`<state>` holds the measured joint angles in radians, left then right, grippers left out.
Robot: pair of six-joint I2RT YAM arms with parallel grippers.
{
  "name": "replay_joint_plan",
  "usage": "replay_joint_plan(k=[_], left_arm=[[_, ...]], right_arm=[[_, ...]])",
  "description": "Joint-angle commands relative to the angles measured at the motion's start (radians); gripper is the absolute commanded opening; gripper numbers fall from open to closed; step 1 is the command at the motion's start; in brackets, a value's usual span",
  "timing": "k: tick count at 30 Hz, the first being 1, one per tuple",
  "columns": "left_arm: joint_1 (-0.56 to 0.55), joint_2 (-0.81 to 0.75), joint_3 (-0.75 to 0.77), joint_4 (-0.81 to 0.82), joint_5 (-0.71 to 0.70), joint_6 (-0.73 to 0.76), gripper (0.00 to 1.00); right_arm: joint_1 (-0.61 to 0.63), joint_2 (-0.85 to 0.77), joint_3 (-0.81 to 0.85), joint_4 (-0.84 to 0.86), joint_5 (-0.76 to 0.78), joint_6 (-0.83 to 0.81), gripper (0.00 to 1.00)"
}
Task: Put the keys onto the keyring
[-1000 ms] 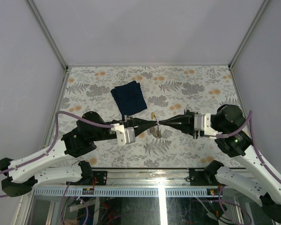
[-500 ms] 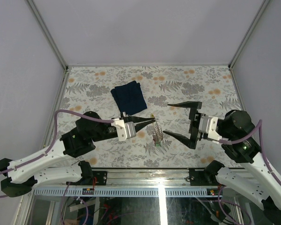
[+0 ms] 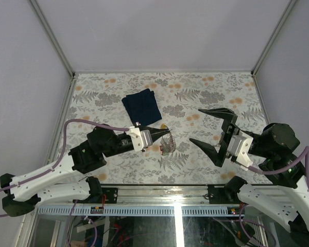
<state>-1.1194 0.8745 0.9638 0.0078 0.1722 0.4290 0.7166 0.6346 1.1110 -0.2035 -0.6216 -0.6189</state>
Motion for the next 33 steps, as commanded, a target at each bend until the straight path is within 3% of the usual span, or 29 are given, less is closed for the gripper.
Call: replay_joint_plan(k=[1,33], left_arm=[[-0.005,0.018,0.008,0.085,-0.034,-0.026,0.0],[-0.005,0.097,0.046,0.098,-0.04,-0.049,0.0]], right_arm=[[0.007,0.004,0.033,-0.038,0.005,-0.129,0.99],[0.007,-0.051,-0.021,0.08,-0.047,-0.033,0.99]])
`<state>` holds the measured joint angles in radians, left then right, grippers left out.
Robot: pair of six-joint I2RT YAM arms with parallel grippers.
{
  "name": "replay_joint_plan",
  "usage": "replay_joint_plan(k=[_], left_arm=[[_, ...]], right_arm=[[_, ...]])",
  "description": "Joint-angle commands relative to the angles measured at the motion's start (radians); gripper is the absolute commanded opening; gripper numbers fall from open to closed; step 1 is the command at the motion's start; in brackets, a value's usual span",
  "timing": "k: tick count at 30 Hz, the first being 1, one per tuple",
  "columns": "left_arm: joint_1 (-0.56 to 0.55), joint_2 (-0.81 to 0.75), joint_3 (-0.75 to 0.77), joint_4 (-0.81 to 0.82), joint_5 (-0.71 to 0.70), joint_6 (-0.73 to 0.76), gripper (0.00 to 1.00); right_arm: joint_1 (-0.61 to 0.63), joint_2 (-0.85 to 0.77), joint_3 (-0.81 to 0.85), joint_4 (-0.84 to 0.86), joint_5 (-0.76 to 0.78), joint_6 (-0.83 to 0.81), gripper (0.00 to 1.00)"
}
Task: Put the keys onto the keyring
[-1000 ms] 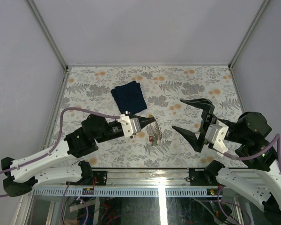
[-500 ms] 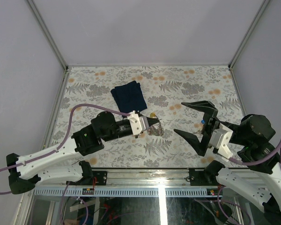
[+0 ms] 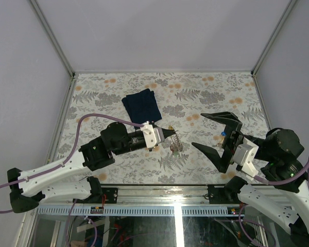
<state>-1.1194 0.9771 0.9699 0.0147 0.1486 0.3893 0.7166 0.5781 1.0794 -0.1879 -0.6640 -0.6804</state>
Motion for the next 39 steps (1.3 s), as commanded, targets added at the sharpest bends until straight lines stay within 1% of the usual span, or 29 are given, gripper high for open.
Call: replay_joint_plan(k=[1,5,8,13,19,23,27,29,33,37,39], left_arm=[[-0.004,-0.005,0.038,0.093,-0.015,-0.009,0.0],[-0.004,-0.002,0.04,0.092,-0.015,-0.01,0.0],[-0.004,-0.002,0.037,0.094,-0.017,-0.01,0.0],[-0.005,-0.002,0.035,0.094,-0.019,-0.013,0.0],[-0.004,0.003,0.035,0.097,-0.015,-0.012,0.0],[-0.004,0.002,0.032,0.098,-0.017,-0.012,0.0],[-0.004,0.001,0.026,0.103,-0.018,-0.013,0.0],[-0.004,0.003,0.026,0.106,-0.02,-0.012,0.0],[-0.004,0.003,0.025,0.104,-0.018,-0.012,0.0],[-0.003,0.0,0.018,0.109,-0.022,-0.016,0.0],[-0.004,0.002,0.017,0.102,-0.033,-0.016,0.0]], right_arm=[[0.007,0.006,0.013,0.069,-0.008,0.034,0.99],[0.007,-0.002,0.009,0.076,0.011,0.036,0.99],[0.007,0.001,0.009,0.08,-0.003,0.04,0.99],[0.007,-0.022,-0.026,0.162,-0.01,0.083,0.99],[0.007,-0.007,-0.013,0.13,-0.018,0.076,0.99],[0.007,-0.033,-0.037,0.207,-0.001,0.106,0.99],[0.007,-0.008,-0.019,0.144,-0.005,0.083,0.99],[0.007,-0.005,-0.009,0.148,-0.012,0.091,0.99],[0.007,-0.023,-0.036,0.226,-0.004,0.13,0.99],[0.007,0.001,-0.013,0.163,-0.006,0.113,0.99],[0.007,-0.006,-0.015,0.174,0.052,0.149,0.99]])
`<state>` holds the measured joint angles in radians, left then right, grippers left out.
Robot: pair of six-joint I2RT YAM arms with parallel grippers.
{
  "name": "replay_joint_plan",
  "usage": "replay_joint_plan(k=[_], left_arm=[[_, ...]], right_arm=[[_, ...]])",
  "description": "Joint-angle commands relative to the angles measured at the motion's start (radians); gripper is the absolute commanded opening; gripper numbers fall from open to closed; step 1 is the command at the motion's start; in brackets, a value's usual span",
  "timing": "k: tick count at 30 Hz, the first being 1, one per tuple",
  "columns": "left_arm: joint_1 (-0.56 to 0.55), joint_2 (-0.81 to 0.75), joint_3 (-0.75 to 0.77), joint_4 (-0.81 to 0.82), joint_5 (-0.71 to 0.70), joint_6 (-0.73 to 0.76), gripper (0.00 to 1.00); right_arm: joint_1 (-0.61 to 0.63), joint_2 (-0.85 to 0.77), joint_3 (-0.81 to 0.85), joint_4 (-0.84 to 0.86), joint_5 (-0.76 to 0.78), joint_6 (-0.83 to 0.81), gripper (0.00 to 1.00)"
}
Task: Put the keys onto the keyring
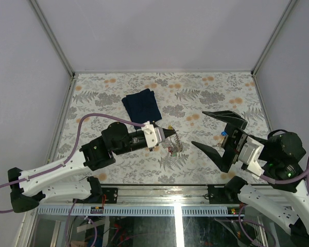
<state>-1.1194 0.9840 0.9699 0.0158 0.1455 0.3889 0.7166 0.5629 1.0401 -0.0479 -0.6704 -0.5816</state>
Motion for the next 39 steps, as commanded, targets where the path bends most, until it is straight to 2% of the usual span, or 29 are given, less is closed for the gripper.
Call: replay_joint_plan(k=[1,3,6,11,14,21,27,29,31,33,39], left_arm=[[-0.002,-0.003,0.019,0.092,-0.034,-0.022,0.0],[-0.002,-0.006,0.012,0.09,-0.04,-0.03,0.0],[0.008,-0.016,-0.009,0.113,-0.051,-0.056,0.0],[0.047,-0.04,-0.032,0.128,-0.01,-0.087,0.0],[0.07,-0.059,-0.051,0.129,0.01,-0.102,0.0],[0.103,-0.098,-0.089,0.093,0.018,-0.128,0.0],[0.138,-0.111,-0.114,0.059,-0.015,-0.163,0.0],[0.164,-0.111,-0.126,0.059,-0.012,-0.184,0.0],[0.193,-0.113,-0.135,0.056,0.012,-0.197,0.0],[0.223,-0.111,-0.143,0.051,0.037,-0.206,0.0],[0.293,-0.104,-0.168,0.058,0.098,-0.231,0.0]], right_arm=[[0.007,-0.002,0.007,0.057,0.138,0.076,0.99],[0.006,-0.017,-0.025,0.08,0.278,0.13,0.99],[0.007,0.015,0.009,-0.047,0.326,0.159,0.99],[0.007,0.049,-0.032,-0.059,0.627,0.416,0.99],[0.007,0.064,-0.062,-0.09,0.738,0.542,0.99],[0.007,0.256,-0.019,-0.313,0.948,0.695,0.99],[-0.004,0.467,0.059,-0.511,0.948,0.773,0.99],[-0.053,0.523,0.063,-0.548,0.844,0.802,0.99],[-0.149,0.57,0.045,-0.551,0.665,0.841,0.99],[-0.231,0.609,0.02,-0.534,0.553,0.883,0.99],[-0.279,0.702,0.02,-0.535,0.468,0.926,0.99]])
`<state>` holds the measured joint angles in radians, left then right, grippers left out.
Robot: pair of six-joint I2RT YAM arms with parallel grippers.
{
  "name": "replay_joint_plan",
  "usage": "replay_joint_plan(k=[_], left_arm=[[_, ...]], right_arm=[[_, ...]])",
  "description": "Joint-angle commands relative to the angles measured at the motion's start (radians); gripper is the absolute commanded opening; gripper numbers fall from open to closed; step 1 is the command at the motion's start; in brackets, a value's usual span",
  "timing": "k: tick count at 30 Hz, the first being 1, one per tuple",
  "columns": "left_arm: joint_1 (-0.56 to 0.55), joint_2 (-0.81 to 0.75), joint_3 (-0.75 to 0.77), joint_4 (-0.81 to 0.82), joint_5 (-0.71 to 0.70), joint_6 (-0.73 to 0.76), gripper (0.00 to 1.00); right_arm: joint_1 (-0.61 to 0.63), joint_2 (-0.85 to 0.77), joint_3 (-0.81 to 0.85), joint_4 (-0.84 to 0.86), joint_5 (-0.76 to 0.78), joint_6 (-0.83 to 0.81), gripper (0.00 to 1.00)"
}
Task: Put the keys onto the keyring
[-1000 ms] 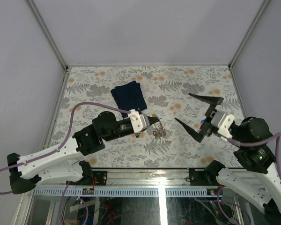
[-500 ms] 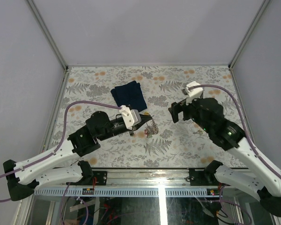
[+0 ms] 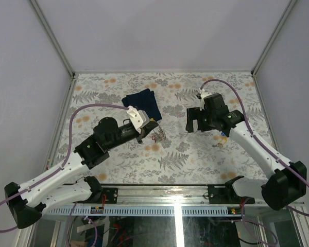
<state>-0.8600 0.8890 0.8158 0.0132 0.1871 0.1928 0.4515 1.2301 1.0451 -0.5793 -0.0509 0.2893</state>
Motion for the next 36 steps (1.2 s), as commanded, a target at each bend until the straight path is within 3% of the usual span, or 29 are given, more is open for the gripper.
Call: replay_joint_plan(k=[1,7,12,15,25,36], left_arm=[[0.042,-0.006,-0.02,0.065,0.069,-0.039,0.0],[0.089,0.013,-0.04,0.092,0.108,-0.048,0.0],[0.119,0.029,-0.053,0.108,0.146,-0.047,0.0],[0.134,0.034,-0.062,0.124,0.163,-0.054,0.0],[0.164,0.046,-0.085,0.151,0.203,-0.068,0.0],[0.189,0.059,-0.087,0.172,0.256,-0.084,0.0]], right_arm=[[-0.017,0.047,0.003,0.005,-0.158,0.057,0.99],[-0.145,0.056,-0.082,0.007,0.002,0.068,0.99],[-0.181,0.051,-0.115,-0.052,0.254,0.022,0.75],[-0.181,0.078,-0.109,-0.11,0.356,-0.01,0.73],[-0.18,0.228,-0.079,-0.2,0.399,-0.086,0.62],[-0.177,0.349,-0.037,-0.172,0.46,-0.151,0.5]])
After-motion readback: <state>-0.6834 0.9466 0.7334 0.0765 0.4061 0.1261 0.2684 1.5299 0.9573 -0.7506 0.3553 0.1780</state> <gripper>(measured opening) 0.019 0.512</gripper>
